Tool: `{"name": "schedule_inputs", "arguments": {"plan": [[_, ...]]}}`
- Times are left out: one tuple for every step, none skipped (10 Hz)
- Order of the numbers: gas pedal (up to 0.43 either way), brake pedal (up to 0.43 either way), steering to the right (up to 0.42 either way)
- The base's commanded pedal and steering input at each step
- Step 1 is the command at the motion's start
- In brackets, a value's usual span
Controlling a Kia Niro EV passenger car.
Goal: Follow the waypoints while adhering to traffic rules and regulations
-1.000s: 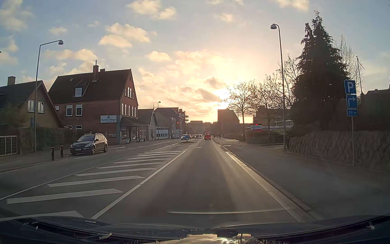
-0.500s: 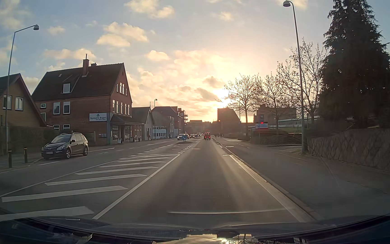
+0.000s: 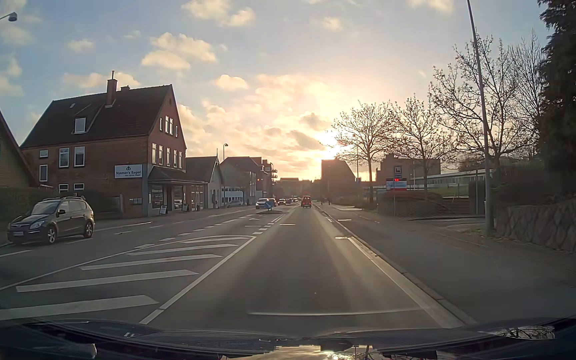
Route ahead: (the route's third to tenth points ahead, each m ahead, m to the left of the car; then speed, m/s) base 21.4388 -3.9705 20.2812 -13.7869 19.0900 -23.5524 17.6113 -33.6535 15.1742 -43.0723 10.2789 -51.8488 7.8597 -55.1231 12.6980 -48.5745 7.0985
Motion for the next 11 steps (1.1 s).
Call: {"name": "schedule_inputs", "arguments": {"plan": [[0.0,0.128,0.002],[0.0,0.14,0.002],[0.0,0.146,0.002],[0.0,0.152,0.001],[0.0,0.171,0.001],[0.0,0.183,0.001],[0.0,0.189,0.0],[0.0,0.195,0.0],[0.0,0.207,0.0],[0.0,0.22,0.0],[0.0,0.226,0.0]]}}
